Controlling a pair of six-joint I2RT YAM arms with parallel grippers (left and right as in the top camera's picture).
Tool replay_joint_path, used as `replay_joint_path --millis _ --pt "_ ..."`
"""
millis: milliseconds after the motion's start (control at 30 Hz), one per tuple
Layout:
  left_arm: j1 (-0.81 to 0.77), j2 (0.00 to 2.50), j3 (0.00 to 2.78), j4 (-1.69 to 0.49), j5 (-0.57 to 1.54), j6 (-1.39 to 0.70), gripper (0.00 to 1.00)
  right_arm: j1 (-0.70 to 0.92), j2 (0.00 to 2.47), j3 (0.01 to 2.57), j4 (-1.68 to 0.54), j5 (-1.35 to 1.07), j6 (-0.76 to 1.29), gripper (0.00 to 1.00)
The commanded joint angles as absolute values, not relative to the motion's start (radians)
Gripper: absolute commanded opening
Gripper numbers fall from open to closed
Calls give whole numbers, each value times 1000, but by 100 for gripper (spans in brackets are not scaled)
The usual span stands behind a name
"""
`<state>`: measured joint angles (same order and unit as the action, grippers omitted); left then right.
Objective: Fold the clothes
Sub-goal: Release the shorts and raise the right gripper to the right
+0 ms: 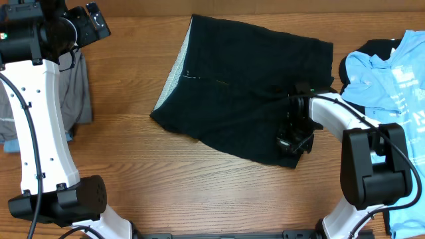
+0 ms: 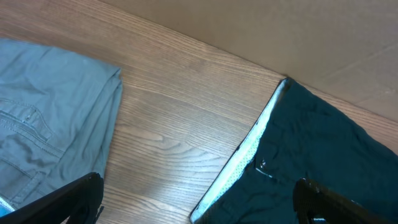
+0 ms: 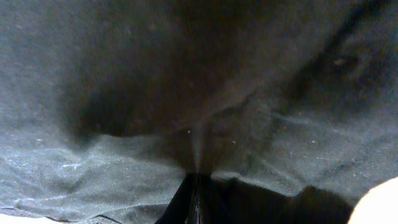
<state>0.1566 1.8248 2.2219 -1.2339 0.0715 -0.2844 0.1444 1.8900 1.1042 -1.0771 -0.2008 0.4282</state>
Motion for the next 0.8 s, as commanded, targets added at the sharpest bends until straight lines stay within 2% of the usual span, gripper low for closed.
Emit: replay_joint_path --millis 0,133,200,333,533,633,667,700,733,767 --pt "157 1827 2221 -1231 71 -266 100 140 1906 1041 -1134 -42 503 4" --pt "157 1827 2221 -1231 71 -266 100 127 1905 1041 -1192 71 529 4" --pt "157 1827 2221 -1231 71 -266 100 120 1905 1043 -1186 54 521 4" --pt "157 1827 2221 -1231 71 -266 100 120 1888 1110 -1192 -86 382 4" --pt "157 1827 2221 -1231 71 -266 100 94 1698 1336 -1302 -91 358 6" --pt "157 1827 2221 -1231 71 -266 100 6 1601 1462 -1392 -15 358 10" --pt "157 1827 2221 -1231 71 -266 100 -44 1573 1499 -1419 28 359 31" --pt "157 1827 2220 -1231 71 -266 100 -78 1559 1516 -1428 51 358 79" --pt "157 1827 2221 -1231 71 -266 100 -103 1545 1525 -1427 56 358 100" --pt "157 1827 2221 -1231 71 -266 100 -148 1530 1526 -1427 56 358 100"
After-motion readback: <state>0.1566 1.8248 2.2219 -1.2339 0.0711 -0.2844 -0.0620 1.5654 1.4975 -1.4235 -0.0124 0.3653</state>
